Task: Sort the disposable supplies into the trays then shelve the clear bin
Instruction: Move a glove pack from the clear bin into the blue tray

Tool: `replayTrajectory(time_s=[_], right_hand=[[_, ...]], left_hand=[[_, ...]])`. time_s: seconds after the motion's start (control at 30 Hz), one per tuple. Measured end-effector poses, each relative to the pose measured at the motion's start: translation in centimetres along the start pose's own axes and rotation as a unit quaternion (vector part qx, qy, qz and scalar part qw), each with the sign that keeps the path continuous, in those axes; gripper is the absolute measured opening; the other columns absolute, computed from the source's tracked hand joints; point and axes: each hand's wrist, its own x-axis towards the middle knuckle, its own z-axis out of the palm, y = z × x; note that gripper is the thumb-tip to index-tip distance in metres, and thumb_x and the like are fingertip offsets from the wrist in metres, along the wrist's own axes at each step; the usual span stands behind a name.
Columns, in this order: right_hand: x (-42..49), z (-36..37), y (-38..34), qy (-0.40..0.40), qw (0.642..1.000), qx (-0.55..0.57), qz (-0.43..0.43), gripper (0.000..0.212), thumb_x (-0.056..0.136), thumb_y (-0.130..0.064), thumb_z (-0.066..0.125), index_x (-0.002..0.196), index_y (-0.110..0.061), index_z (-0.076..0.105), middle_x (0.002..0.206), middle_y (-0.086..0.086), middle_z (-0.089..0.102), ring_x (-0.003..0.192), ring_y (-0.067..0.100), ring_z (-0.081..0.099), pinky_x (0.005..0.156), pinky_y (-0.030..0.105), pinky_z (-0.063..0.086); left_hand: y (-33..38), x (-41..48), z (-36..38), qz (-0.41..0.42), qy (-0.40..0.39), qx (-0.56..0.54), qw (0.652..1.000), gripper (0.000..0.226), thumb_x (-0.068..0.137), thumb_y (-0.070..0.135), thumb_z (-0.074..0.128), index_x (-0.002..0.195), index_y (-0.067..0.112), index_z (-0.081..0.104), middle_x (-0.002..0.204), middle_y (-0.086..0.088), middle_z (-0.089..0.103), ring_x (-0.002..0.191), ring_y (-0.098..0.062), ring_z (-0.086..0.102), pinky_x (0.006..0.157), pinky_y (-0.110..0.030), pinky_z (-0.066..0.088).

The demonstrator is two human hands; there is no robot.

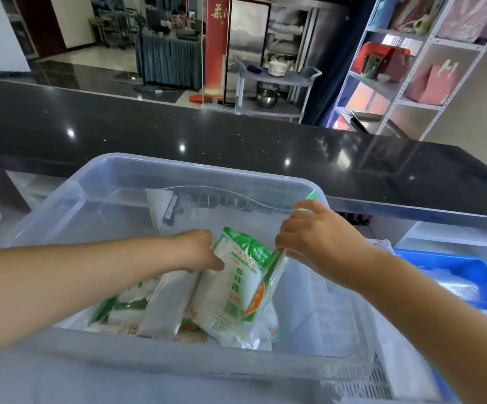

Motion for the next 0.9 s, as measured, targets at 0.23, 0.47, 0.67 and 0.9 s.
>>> replayTrajectory(time_s=[0.23,0.47,0.67,0.9], right_hand=[[-0.9,1.4,0.4,-0.003,0.991,0.119,0.063,0.012,0.078,-0.031,0.072,0.089,-0.029,0.072,0.085,-0.011,0.071,0.086,0.016,0.061,0.096,0.032,0.036],[-1.2,-0.4,-0.6,0.108,0.986,0.094,0.089,0.007,0.074,-0.026,0.074,0.079,-0.021,0.074,0.075,-0.006,0.071,0.078,0.022,0.063,0.092,0.036,0.042],[-0.3,-4.3,-1.2,0.315,0.933,-0.003,0.175,0.020,0.073,-0.032,0.074,0.081,-0.015,0.068,0.065,-0.004,0.065,0.075,0.021,0.053,0.094,0.031,0.031],[-2.3,-7.1,-0.9,0.366,0.875,-0.009,0.316,0.048,0.062,-0.045,0.079,0.094,-0.017,0.057,0.075,-0.005,0.063,0.095,0.018,0.040,0.089,0.035,0.034]], left_hand=[[0.5,1.5,2.0,-0.010,-0.022,-0.166,0.986,0.020,0.071,0.020,0.074,0.087,0.013,0.064,0.082,-0.005,0.067,0.076,-0.023,0.067,0.056,-0.026,0.054],[2.1,-0.6,-3.2,0.109,0.094,-0.276,0.950,0.011,0.078,0.020,0.070,0.086,0.022,0.064,0.088,0.002,0.072,0.077,-0.014,0.068,0.069,-0.030,0.056],[5.5,-5.3,-7.4,0.212,-0.001,-0.389,0.896,0.011,0.081,0.027,0.070,0.075,0.018,0.069,0.062,-0.001,0.068,0.047,-0.014,0.060,0.041,-0.023,0.047],[9.3,-8.3,-9.6,0.315,-0.018,-0.299,0.901,0.031,0.067,0.039,0.081,0.088,0.018,0.073,0.083,-0.007,0.073,0.073,-0.015,0.066,0.068,-0.028,0.052]])
